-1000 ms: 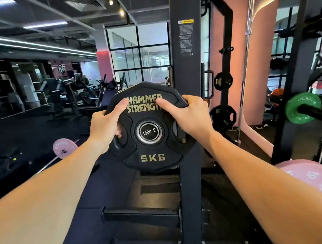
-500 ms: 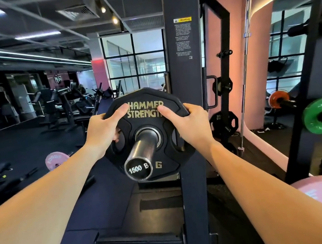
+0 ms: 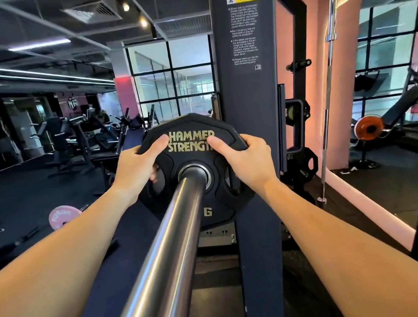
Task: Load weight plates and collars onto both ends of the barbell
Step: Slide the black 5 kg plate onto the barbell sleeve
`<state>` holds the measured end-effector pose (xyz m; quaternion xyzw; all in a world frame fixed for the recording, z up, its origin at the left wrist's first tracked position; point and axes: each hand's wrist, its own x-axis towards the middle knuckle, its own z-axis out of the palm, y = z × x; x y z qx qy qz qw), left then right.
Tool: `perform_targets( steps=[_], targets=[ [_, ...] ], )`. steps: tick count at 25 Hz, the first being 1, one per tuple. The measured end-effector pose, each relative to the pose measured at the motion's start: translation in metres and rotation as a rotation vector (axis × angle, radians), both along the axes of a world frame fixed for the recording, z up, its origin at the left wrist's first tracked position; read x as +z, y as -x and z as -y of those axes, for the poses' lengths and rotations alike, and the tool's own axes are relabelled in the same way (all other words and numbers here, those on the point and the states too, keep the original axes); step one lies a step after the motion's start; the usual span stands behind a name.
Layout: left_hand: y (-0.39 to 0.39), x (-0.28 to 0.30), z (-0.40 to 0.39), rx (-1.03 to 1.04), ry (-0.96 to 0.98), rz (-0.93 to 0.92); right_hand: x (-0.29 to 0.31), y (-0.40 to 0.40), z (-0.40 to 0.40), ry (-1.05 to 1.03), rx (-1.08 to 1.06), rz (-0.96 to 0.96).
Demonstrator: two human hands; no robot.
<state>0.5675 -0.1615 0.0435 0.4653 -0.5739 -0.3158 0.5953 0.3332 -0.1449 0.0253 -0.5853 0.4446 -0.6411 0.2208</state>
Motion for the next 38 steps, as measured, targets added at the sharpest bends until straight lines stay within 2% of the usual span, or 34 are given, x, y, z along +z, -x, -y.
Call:
perform_targets(
  steps=[12,18,21,23,26,31,35,38],
  targets=[
    [0.007,0.002,0.072,0.042,-0.04,0.049,0.001,0.01,0.076,-0.033,-0.063,-0.031],
    [0.009,0.012,0.054,0.078,-0.106,0.245,0.002,0.015,0.08,-0.09,-0.05,-0.084],
    [0.009,0.03,0.025,0.073,-0.254,0.4,0.011,0.022,0.061,-0.233,-0.013,-0.156],
    [0.009,0.042,0.002,0.085,-0.305,0.482,0.014,0.029,0.045,-0.258,-0.03,-0.238],
    [0.005,0.064,-0.044,0.078,-0.286,0.526,0.011,0.045,0.014,-0.187,-0.052,-0.383],
    [0.023,0.095,-0.137,0.095,-0.184,0.606,0.012,0.073,-0.062,-0.253,0.017,-0.438],
    [0.074,0.096,-0.21,0.044,-0.112,0.616,0.016,0.123,-0.135,-0.285,0.041,-0.516],
    [0.128,0.078,-0.249,-0.023,-0.141,0.623,0.012,0.174,-0.187,-0.304,0.013,-0.591]
  ],
)
